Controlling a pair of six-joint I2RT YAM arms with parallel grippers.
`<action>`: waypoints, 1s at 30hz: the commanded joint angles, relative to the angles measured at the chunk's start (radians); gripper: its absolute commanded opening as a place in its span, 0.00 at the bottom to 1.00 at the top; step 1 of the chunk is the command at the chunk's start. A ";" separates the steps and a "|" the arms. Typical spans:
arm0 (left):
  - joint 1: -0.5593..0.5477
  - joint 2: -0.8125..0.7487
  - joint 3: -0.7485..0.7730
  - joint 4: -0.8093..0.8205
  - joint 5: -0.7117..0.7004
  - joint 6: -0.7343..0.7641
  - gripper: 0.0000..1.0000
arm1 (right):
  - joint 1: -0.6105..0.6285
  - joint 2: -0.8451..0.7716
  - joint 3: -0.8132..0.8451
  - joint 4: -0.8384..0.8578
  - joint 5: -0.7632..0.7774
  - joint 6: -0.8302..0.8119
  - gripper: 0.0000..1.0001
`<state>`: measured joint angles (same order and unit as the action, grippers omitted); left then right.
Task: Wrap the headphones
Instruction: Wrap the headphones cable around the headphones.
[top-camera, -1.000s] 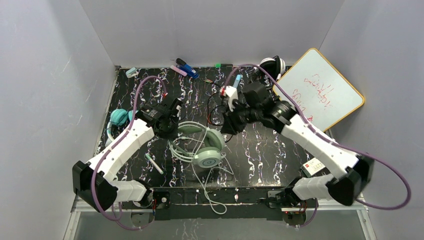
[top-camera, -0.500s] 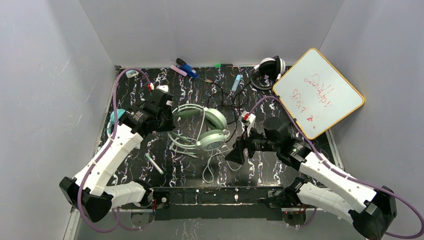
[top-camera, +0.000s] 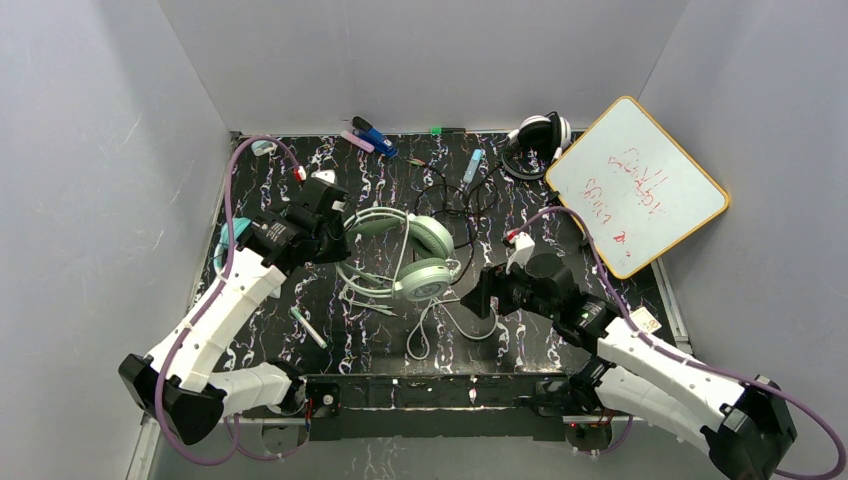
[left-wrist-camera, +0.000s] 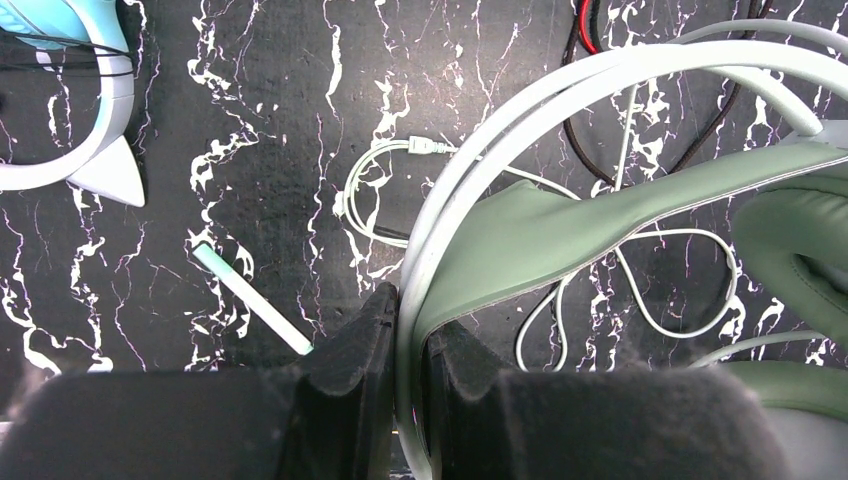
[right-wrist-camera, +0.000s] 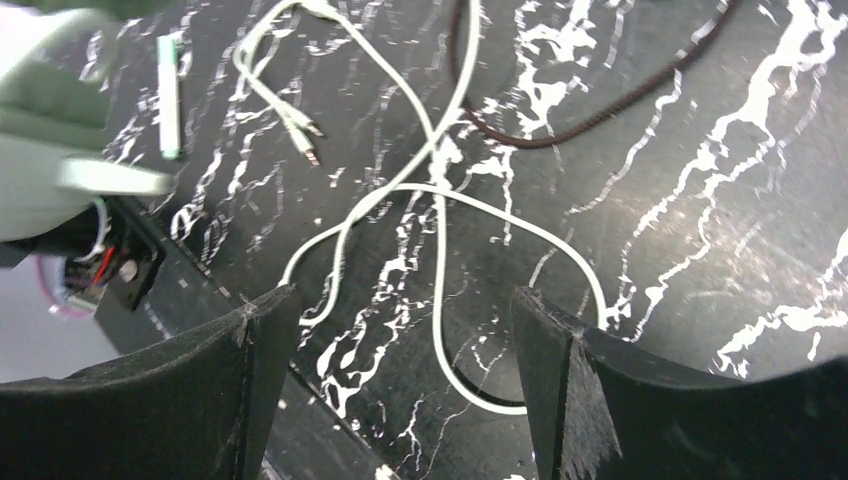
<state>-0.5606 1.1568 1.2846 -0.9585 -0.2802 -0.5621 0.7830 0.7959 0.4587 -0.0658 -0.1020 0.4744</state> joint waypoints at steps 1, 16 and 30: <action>-0.002 -0.038 0.038 0.022 0.010 -0.047 0.00 | 0.004 0.059 0.002 -0.065 0.151 0.054 0.84; -0.002 -0.047 0.386 -0.086 0.116 -0.081 0.00 | 0.004 0.097 0.036 0.014 0.055 -0.086 0.89; -0.002 -0.049 0.536 -0.086 0.260 -0.106 0.00 | 0.004 0.102 0.098 0.202 0.011 -0.317 0.92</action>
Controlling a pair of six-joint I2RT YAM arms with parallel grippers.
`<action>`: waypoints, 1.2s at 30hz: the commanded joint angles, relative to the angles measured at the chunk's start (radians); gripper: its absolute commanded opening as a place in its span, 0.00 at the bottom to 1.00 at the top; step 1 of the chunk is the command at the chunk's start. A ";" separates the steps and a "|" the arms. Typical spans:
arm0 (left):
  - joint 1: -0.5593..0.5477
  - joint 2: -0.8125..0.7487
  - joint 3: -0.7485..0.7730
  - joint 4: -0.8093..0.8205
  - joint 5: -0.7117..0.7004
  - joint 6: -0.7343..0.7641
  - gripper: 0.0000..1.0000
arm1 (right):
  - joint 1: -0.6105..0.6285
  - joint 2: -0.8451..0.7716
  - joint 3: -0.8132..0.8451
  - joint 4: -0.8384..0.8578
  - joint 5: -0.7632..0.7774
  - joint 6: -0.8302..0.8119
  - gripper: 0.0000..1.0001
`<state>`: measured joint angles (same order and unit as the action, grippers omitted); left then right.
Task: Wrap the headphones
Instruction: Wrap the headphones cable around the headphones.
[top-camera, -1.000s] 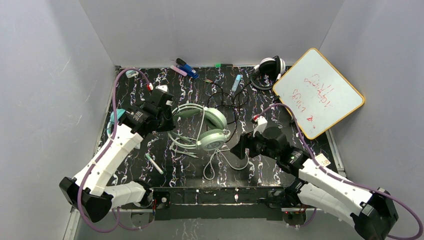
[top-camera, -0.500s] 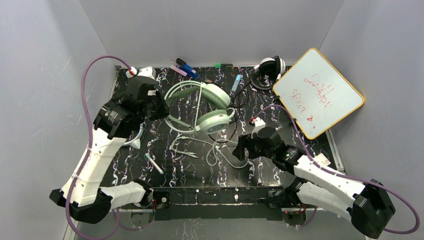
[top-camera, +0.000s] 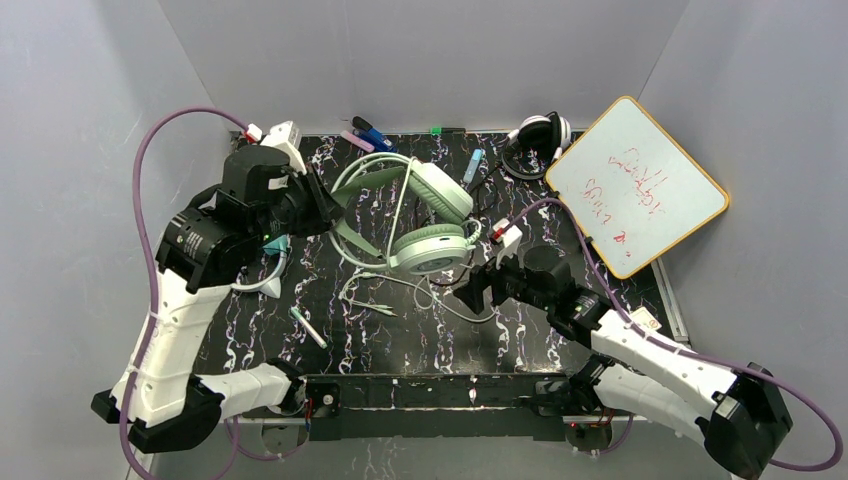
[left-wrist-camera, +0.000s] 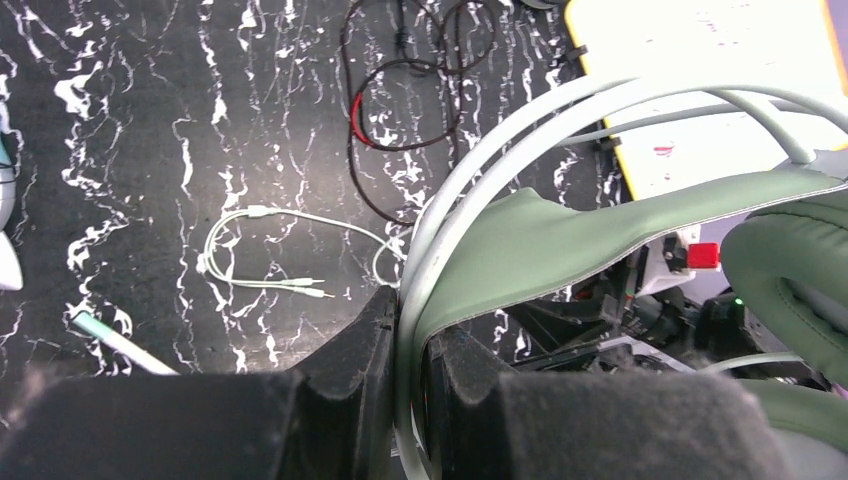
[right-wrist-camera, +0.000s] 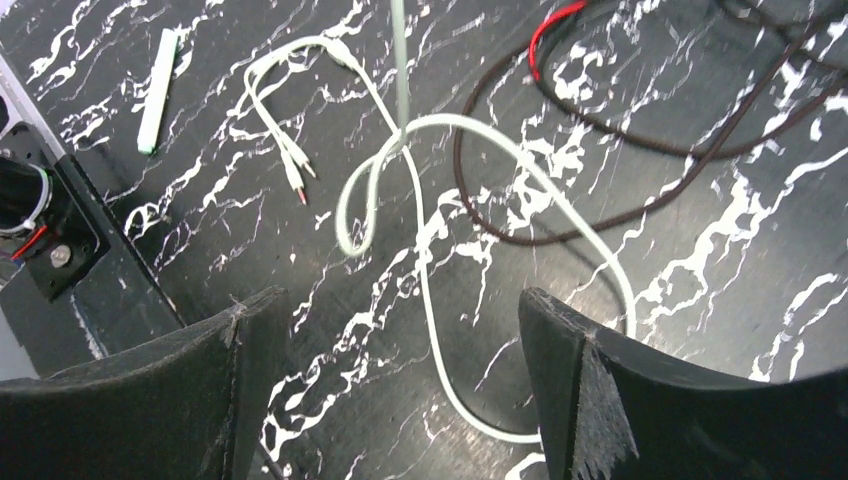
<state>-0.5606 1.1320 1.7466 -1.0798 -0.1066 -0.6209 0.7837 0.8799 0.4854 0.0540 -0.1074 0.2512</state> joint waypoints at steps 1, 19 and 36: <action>-0.002 -0.025 0.086 0.037 0.097 -0.051 0.00 | 0.003 0.027 0.079 0.083 0.017 -0.107 0.92; -0.002 -0.037 0.207 0.174 0.354 -0.086 0.00 | 0.003 0.172 0.094 0.228 -0.006 -0.271 0.92; -0.002 -0.039 0.194 0.159 0.317 -0.063 0.00 | 0.003 -0.014 0.071 0.178 -0.151 -0.259 0.99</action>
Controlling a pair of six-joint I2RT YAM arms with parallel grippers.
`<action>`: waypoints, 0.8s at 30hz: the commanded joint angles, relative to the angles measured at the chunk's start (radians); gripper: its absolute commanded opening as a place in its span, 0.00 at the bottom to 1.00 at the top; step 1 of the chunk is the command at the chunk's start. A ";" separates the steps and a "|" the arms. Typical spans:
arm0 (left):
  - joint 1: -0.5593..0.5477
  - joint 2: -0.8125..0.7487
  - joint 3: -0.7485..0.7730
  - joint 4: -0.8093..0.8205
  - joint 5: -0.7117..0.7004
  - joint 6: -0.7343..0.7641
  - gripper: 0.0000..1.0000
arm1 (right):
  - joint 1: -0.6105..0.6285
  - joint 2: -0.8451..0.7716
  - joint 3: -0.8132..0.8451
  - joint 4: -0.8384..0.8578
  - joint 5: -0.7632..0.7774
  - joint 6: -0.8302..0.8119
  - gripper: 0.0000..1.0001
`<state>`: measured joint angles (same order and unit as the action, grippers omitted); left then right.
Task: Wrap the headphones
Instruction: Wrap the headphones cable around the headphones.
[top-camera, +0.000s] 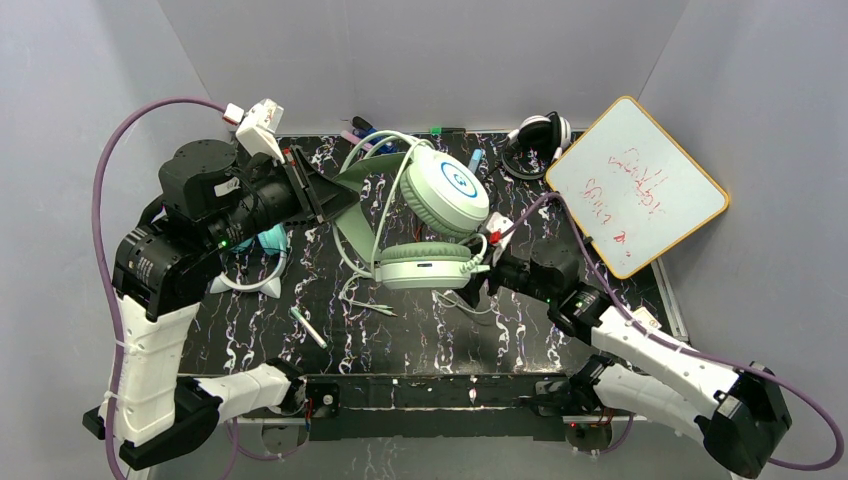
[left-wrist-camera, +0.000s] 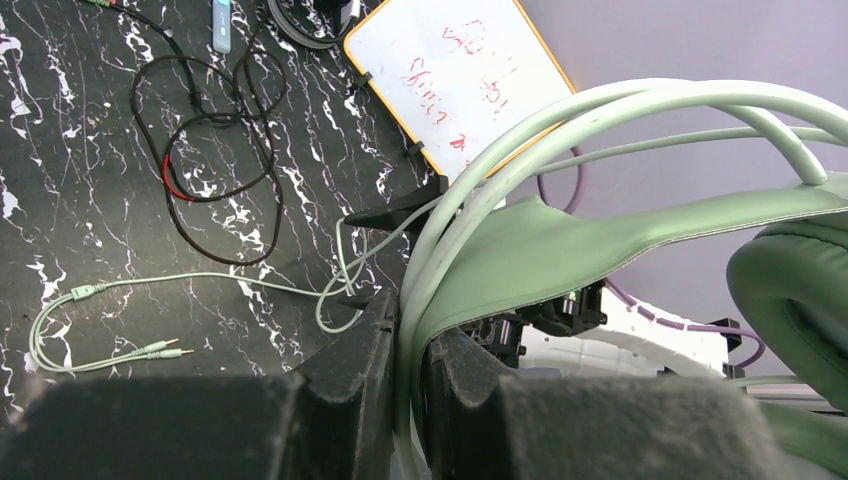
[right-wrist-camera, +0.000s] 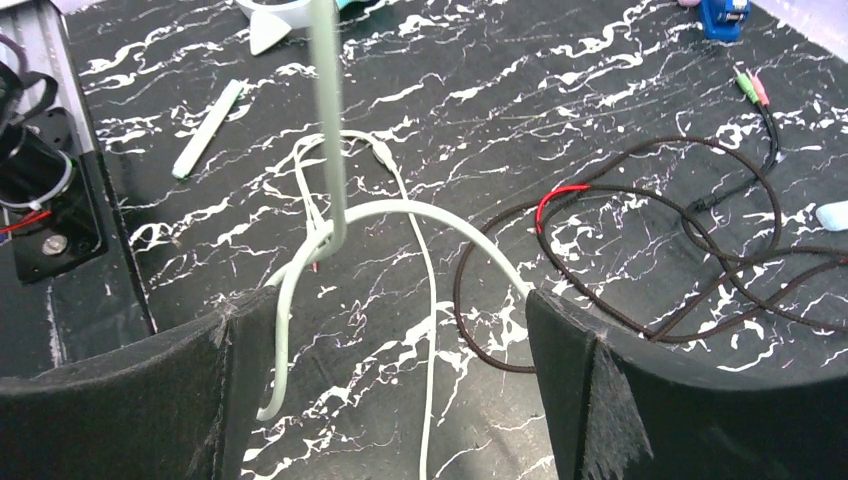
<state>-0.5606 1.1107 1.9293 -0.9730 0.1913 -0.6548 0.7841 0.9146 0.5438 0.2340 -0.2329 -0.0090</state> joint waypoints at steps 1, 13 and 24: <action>-0.002 -0.018 0.010 0.051 0.020 -0.028 0.00 | 0.003 -0.062 0.010 -0.006 -0.012 0.001 0.99; -0.002 -0.031 0.011 0.037 0.018 -0.028 0.00 | 0.001 -0.165 -0.058 0.046 0.370 0.040 0.99; -0.002 -0.035 -0.012 0.024 -0.005 -0.023 0.00 | 0.001 -0.244 -0.064 0.001 0.170 0.061 0.99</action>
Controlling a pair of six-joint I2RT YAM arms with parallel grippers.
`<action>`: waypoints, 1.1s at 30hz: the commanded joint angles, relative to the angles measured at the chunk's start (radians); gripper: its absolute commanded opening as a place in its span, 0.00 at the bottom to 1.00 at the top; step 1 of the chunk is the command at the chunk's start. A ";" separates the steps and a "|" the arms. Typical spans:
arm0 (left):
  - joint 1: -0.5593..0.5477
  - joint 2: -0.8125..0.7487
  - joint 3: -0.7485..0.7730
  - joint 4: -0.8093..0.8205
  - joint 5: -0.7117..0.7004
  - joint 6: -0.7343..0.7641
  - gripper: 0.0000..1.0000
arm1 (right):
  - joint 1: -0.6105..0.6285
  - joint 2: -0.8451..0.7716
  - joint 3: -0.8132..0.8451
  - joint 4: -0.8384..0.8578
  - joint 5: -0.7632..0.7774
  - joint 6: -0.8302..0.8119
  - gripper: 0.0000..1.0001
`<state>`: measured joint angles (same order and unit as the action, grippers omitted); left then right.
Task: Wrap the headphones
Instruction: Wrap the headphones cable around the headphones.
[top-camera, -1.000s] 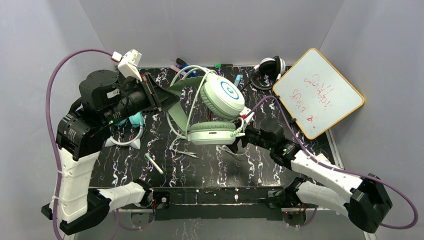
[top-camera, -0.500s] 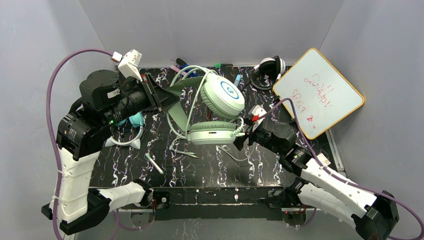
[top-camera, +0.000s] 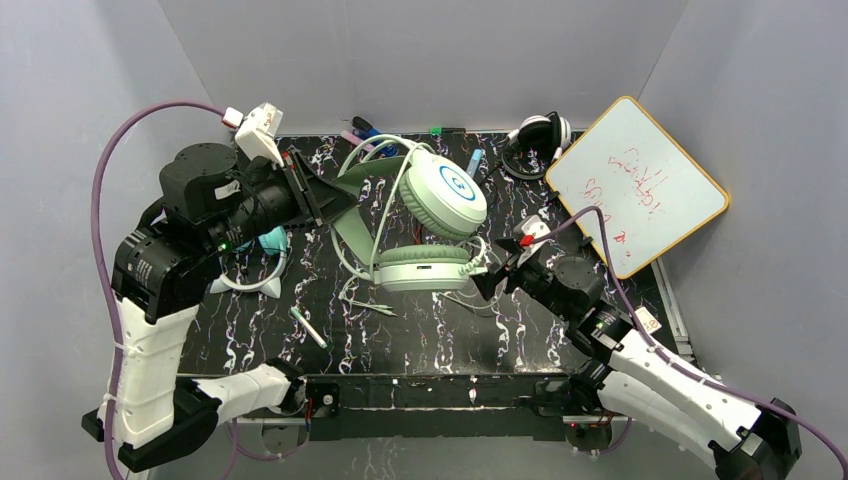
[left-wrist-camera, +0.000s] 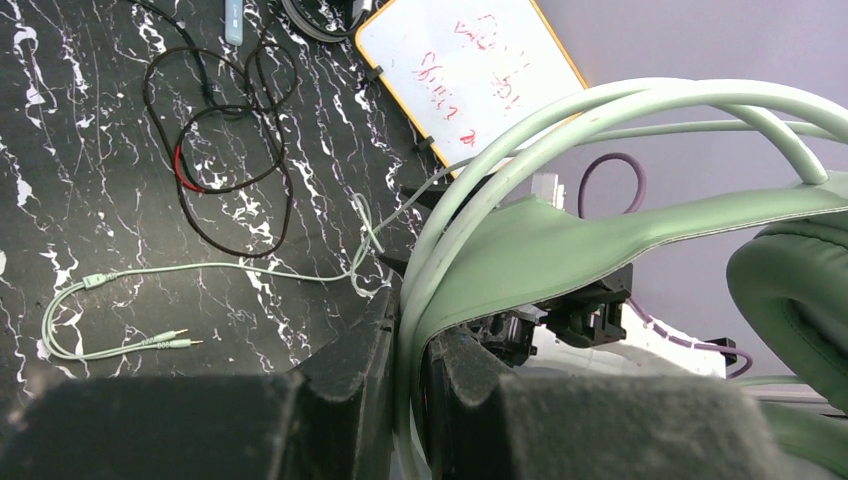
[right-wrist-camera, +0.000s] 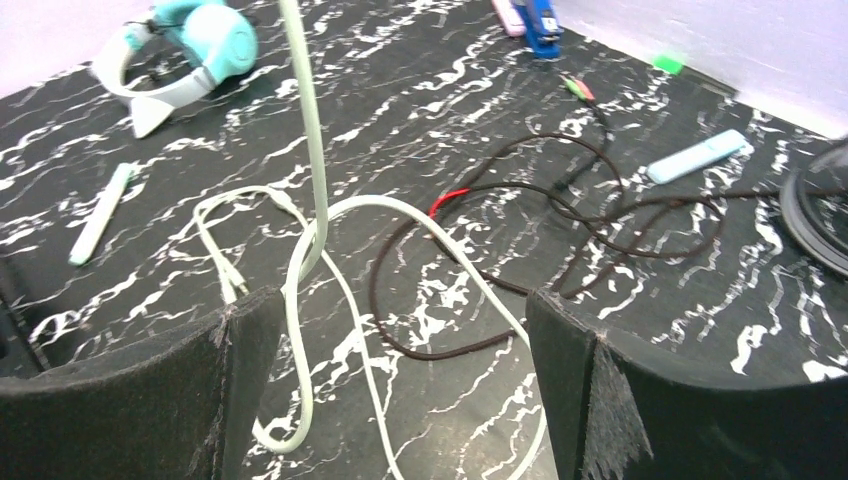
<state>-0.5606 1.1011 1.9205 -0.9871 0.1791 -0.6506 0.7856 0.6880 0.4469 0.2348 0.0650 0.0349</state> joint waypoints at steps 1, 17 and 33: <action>-0.002 -0.026 -0.007 0.038 0.004 -0.026 0.00 | 0.000 -0.018 0.042 -0.013 -0.153 0.018 0.99; -0.002 -0.023 0.009 0.042 0.020 -0.036 0.00 | 0.000 0.064 0.091 -0.120 0.124 0.043 0.99; -0.002 -0.017 0.028 0.039 0.025 -0.034 0.00 | 0.000 0.312 0.189 -0.005 -0.120 -0.047 0.98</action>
<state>-0.5606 1.0981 1.9060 -0.9966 0.1719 -0.6514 0.7856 1.0237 0.5835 0.1604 -0.0067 0.0044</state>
